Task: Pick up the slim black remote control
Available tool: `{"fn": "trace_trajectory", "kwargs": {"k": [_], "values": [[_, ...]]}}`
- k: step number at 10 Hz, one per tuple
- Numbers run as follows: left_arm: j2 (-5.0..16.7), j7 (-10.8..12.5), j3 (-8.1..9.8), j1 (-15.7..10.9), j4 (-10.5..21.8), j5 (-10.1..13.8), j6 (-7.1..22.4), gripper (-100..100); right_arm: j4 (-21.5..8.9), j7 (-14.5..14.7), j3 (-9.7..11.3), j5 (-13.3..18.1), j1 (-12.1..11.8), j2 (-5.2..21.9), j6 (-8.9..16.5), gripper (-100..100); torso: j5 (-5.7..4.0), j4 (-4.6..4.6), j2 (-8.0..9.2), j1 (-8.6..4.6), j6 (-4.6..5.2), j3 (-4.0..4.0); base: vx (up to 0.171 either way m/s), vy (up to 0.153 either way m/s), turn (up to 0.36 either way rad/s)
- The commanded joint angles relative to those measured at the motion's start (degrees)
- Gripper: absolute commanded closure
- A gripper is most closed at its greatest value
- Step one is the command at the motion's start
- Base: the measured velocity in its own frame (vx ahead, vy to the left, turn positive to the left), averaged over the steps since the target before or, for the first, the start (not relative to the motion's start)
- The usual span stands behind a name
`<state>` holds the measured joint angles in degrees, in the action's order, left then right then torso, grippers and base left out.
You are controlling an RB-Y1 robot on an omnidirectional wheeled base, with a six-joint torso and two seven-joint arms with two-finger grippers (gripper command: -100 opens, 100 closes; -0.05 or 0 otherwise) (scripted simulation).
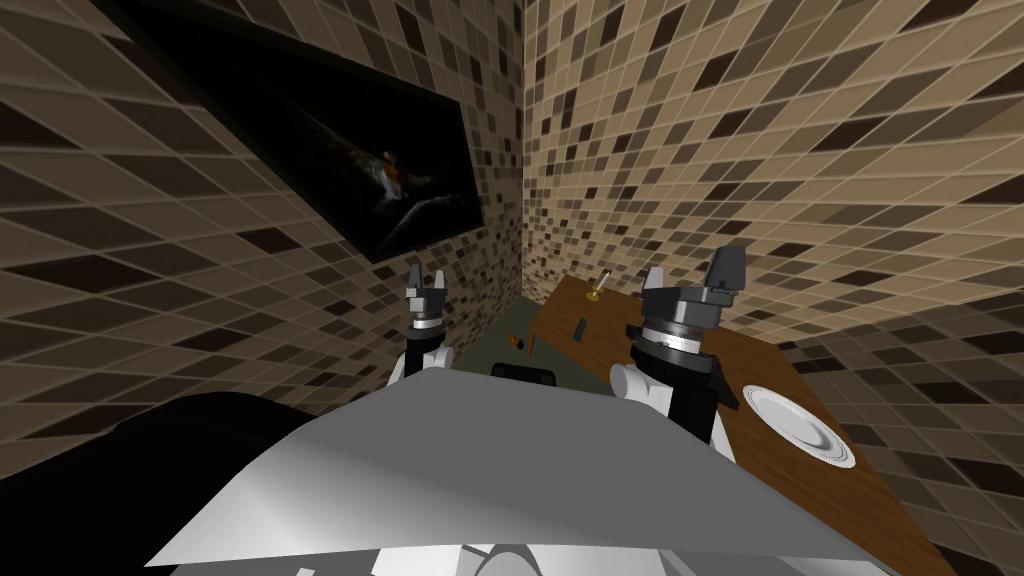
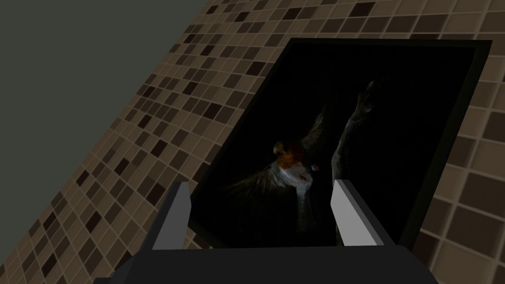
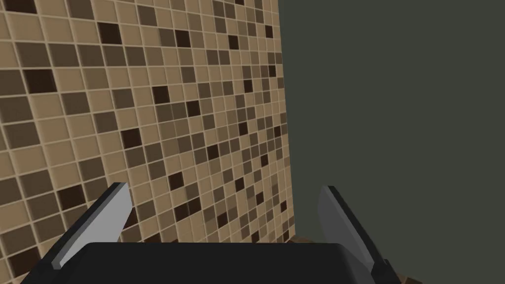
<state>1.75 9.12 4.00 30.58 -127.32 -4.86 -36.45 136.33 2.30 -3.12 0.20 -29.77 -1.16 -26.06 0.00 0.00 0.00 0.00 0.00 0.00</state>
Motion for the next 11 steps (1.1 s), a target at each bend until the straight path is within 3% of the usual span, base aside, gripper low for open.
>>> {"fn": "trace_trajectory", "kwargs": {"k": [1,4,7,10,11], "values": [[0.00,0.00,0.00,0.00,0.00,0.00,0.00,0,-0.90,0.47,0.35,0.32,0.29,2.01,-0.34,-100,0.00,0.00,0.00,0.00,0.00,0.00,-0.008,0.000,-0.001],[0.00,0.00,0.00,0.00,0.00,0.00,0.00,0,-4.41,2.42,1.78,1.66,1.44,6.53,-1.72,-100,-0.01,0.02,0.09,-0.05,0.00,0.05,-0.028,-0.008,0.004],[0.00,0.00,0.00,-0.01,0.00,0.00,0.00,0,-9.84,5.70,4.27,3.96,3.39,10.81,-4.01,-100,-0.01,0.03,0.15,-0.03,-0.01,0.08,-0.045,-0.007,0.023],[0.00,0.00,0.00,-0.01,0.00,0.00,0.00,0,-12.28,7.05,5.32,4.93,4.21,12.17,-4.95,-100,-0.01,0.03,0.12,-0.05,-0.01,0.07,-0.031,-0.011,0.019],[0.00,0.00,0.00,0.00,0.00,0.00,0.00,0,-14.41,8.52,6.49,5.99,5.10,13.49,-5.94,-100,-0.01,0.02,0.10,-0.04,0.00,0.06,-0.034,-0.010,0.034]]}}
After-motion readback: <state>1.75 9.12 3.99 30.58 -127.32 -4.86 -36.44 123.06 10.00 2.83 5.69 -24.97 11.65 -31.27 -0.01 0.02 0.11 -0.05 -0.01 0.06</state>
